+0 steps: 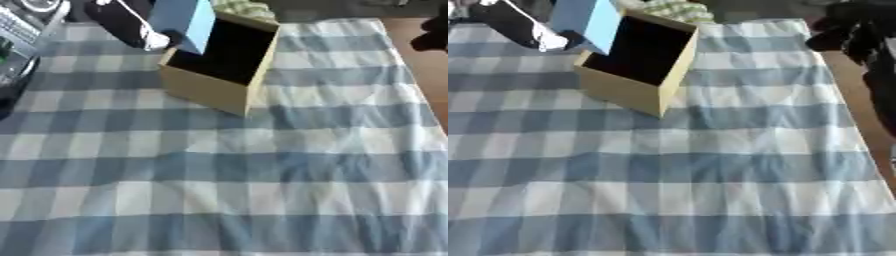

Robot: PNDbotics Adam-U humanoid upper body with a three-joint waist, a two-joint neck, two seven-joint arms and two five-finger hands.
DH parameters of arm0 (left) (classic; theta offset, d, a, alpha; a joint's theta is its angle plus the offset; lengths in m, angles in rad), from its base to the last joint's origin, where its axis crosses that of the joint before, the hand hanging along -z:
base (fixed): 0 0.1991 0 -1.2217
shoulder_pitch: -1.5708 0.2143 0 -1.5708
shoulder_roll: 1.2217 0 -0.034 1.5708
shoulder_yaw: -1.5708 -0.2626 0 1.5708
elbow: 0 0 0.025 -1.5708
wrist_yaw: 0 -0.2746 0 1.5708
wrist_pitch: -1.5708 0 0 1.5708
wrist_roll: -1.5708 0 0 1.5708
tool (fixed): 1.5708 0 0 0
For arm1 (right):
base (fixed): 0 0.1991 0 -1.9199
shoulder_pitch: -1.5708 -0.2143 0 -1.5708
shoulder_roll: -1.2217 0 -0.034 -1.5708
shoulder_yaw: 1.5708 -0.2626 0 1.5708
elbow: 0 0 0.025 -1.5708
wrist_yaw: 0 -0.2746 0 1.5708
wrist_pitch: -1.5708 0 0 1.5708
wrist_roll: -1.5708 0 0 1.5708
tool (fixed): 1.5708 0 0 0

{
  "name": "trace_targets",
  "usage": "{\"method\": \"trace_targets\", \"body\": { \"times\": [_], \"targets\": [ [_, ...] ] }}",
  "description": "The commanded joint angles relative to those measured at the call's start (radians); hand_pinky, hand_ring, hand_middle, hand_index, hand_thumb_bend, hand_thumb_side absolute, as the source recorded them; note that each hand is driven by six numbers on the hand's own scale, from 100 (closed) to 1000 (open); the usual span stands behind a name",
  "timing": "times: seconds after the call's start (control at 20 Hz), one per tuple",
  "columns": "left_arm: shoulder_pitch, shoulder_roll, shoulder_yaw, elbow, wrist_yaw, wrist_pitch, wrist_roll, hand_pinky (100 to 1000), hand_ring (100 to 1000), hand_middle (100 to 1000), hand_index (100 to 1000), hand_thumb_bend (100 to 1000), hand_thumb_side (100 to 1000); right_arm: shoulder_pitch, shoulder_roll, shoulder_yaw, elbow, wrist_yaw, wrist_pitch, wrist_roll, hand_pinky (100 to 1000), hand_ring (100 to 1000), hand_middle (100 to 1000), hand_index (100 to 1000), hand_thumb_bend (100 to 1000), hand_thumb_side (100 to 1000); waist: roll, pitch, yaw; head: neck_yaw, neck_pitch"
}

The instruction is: Pick up objects on the table and place them in the box.

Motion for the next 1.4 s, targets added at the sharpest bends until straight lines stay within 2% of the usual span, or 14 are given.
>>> {"method": "trace_targets", "body": {
  "times": [0.05,0.3,0.55,1.4],
  "targets": [
    [-0.036,-0.017,0.026,0.069,-0.035,-0.037,0.023,330,529,534,572,100,100,-0.017,-0.011,-0.003,-0.015,-0.009,0.000,0.003,724,670,667,802,100,1000,-0.002,-0.016,-0.004,0.004,-0.024],
    [-0.062,-0.060,0.041,0.172,-0.085,-0.088,0.069,326,527,531,569,100,100,-0.026,-0.009,-0.002,-0.016,-0.015,0.001,0.006,724,669,667,801,100,1000,0.000,0.003,-0.024,0.012,-0.045],
    [-0.080,-0.091,0.052,0.236,-0.117,-0.111,0.097,324,526,532,568,100,100,-0.031,-0.010,-0.003,-0.017,-0.020,0.003,0.008,723,668,667,801,100,1000,0.009,0.022,-0.051,0.023,-0.054],
    [-0.099,-0.134,0.087,0.365,-0.218,-0.130,0.170,341,537,548,580,100,100,-0.045,-0.006,-0.005,-0.021,-0.041,0.007,0.014,721,667,666,800,100,1000,0.039,0.070,-0.126,0.060,-0.081]
  ]
}}
